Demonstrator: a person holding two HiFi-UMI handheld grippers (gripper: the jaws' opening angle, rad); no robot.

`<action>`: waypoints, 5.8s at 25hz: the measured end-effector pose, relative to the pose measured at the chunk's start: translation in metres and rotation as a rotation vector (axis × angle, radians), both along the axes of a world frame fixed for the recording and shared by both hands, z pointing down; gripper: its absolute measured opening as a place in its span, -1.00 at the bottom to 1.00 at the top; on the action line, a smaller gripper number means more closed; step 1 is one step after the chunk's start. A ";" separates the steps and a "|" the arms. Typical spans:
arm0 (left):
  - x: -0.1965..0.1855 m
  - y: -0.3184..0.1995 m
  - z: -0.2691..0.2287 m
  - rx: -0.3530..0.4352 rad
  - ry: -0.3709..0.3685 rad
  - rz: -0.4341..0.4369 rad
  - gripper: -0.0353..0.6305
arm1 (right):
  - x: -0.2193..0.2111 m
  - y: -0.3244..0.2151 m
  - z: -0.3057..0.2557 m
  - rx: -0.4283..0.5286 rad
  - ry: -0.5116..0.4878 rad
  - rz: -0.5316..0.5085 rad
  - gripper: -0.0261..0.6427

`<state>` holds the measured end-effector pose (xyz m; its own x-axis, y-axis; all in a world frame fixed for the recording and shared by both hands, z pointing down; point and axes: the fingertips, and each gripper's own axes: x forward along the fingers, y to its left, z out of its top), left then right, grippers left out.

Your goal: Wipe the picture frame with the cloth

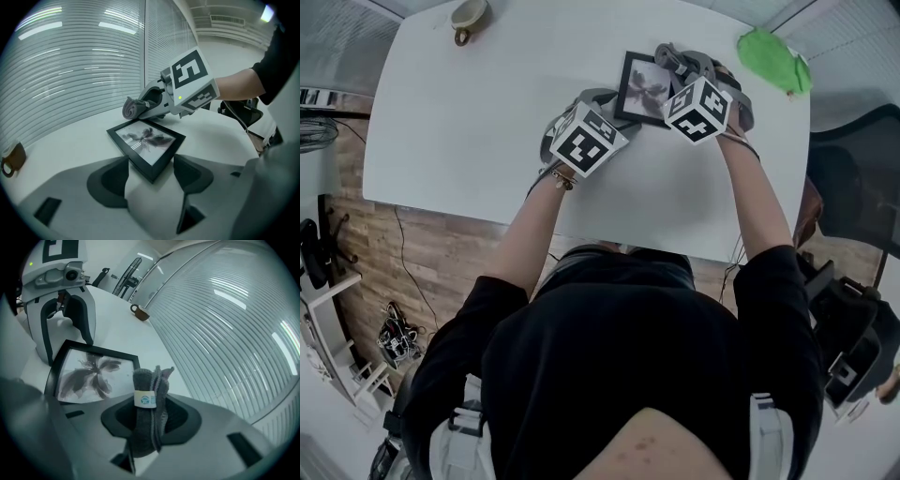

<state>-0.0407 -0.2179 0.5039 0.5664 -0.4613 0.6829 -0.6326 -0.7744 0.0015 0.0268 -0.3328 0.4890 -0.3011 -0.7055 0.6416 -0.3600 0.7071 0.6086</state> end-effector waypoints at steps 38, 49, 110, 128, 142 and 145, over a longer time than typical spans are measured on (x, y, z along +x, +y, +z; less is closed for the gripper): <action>-0.001 -0.002 0.000 0.008 -0.005 -0.003 0.05 | -0.002 0.060 0.000 -0.011 -0.091 -0.022 -0.60; -0.003 -0.002 0.004 0.003 -0.013 0.001 0.05 | -0.003 0.081 0.001 -0.039 -0.121 -0.018 -0.60; 0.002 -0.001 0.001 0.010 -0.006 -0.008 0.05 | -0.031 0.001 -0.030 -0.073 -0.095 -0.104 -0.57; 0.001 -0.001 0.001 0.013 -0.006 -0.005 0.05 | -0.039 -0.005 0.005 -0.020 0.034 -0.125 -0.59; 0.001 -0.001 0.001 0.012 -0.007 -0.002 0.05 | -0.042 0.019 0.004 -0.004 0.049 -0.141 -0.59; 0.001 -0.001 0.000 0.014 -0.006 -0.002 0.04 | -0.044 0.030 0.007 -0.030 0.046 -0.152 -0.59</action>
<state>-0.0395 -0.2185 0.5043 0.5615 -0.4718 0.6798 -0.6340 -0.7733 -0.0130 -0.0175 -0.3029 0.4956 -0.3727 -0.6343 0.6773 -0.2198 0.7695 0.5997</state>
